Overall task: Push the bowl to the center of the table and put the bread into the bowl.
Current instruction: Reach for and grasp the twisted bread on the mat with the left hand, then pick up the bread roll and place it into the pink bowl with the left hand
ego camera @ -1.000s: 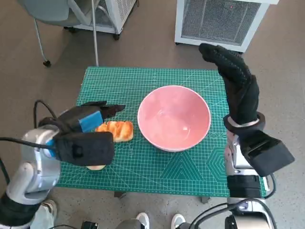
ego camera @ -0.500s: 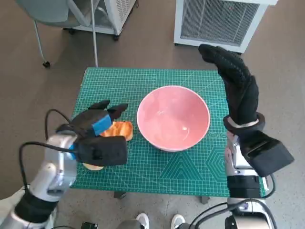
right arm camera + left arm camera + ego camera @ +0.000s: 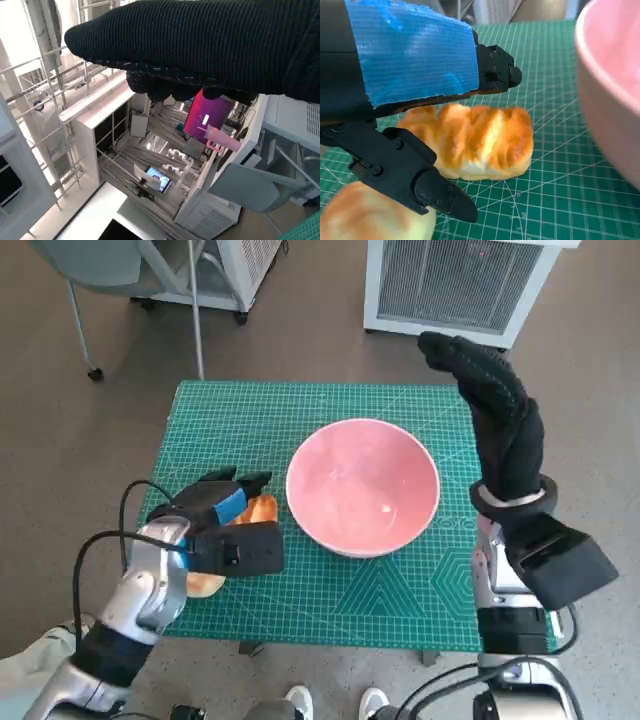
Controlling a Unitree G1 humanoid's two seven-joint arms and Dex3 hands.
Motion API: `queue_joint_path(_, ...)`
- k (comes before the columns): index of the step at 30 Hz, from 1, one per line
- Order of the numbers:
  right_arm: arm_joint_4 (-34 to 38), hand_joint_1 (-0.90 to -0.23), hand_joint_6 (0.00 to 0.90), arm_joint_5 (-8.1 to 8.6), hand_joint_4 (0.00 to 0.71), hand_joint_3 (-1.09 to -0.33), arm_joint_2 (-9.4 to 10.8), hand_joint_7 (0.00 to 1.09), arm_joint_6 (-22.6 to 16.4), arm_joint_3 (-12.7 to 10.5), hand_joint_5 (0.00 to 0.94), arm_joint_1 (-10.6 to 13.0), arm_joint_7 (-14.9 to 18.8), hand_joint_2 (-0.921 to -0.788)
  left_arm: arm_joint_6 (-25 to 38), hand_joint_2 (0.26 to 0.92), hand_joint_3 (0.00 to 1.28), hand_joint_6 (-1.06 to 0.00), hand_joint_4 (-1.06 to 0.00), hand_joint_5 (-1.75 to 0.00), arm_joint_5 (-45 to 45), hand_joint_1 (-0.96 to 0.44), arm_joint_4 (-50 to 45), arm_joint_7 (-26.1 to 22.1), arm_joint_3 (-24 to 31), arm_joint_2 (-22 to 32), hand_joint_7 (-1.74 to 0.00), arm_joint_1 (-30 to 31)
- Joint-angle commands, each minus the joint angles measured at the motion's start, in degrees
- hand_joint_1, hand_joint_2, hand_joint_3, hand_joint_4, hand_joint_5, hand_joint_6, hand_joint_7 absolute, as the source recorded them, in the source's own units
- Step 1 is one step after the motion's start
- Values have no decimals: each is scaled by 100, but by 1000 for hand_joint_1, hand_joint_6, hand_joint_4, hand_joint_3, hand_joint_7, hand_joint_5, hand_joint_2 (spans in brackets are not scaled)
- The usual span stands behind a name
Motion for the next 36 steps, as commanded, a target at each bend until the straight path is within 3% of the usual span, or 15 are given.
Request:
queue_joint_path(1,-4,-697,-1,6,274,-867,-16,681,85,-5,1,169,42,-921,-155,781,20,-294,-284,-61,104,-315,691,394,-132,-207,-70,-220)
queue_joint_path(7,-34,-698,-1,34,274,-867,-24,681,125,-7,1,185,49,-921,-366,810,16,-469,-561,-159,173,-167,1417,771,-300,-301,-155,-349)
queue_joint_path(9,-48,-702,-1,44,273,-866,-24,680,136,-10,1,193,52,-921,-458,821,8,-478,-562,-515,186,-124,1676,888,-361,-317,-321,-415)
queue_joint_path(11,-73,-704,-1,45,273,-866,-22,680,147,-10,1,206,46,-921,-570,870,39,-450,-619,-865,198,116,1918,1005,-419,-317,-511,-484)
queue_joint_path(13,-101,-704,-1,40,273,-866,-17,680,158,-5,0,218,40,-921,-693,895,41,-464,-665,-1029,218,242,2093,1109,-460,-294,-676,-534)
queue_joint_path(14,-111,-705,-1,39,273,-867,-15,679,165,-3,0,223,38,-921,-746,902,59,-509,-682,-1120,227,156,2154,1149,-471,-282,-814,-552)
queue_joint_path(17,-145,-705,-1,31,273,-866,-13,676,185,3,0,242,34,-921,-887,896,94,-596,-706,-1231,188,53,2072,1192,-421,-183,-949,-530)
queue_joint_path(20,-172,-706,-1,25,271,-865,-14,672,207,5,0,255,30,-921,-971,784,284,-650,-733,-1240,127,18,1828,1201,-320,-81,-1023,-469)
queue_joint_path(23,-146,-705,-1,24,270,-866,-23,669,215,-2,0,242,33,-921,-1020,744,353,-659,-742,-1220,10,7,1339,1250,-94,54,-1080,-322)
queue_joint_path(29,-118,-705,-1,15,269,-867,-31,667,211,-9,0,233,30,-921,-952,827,190,-662,-767,-1113,-198,2,66,1252,474,269,-1124,-23)
queue_joint_path(36,-90,-704,-1,-10,270,-866,-32,668,199,-9,1,213,18,-921,-767,845,137,-686,-788,-1063,-338,2,-1473,1154,1137,357,-1117,113)
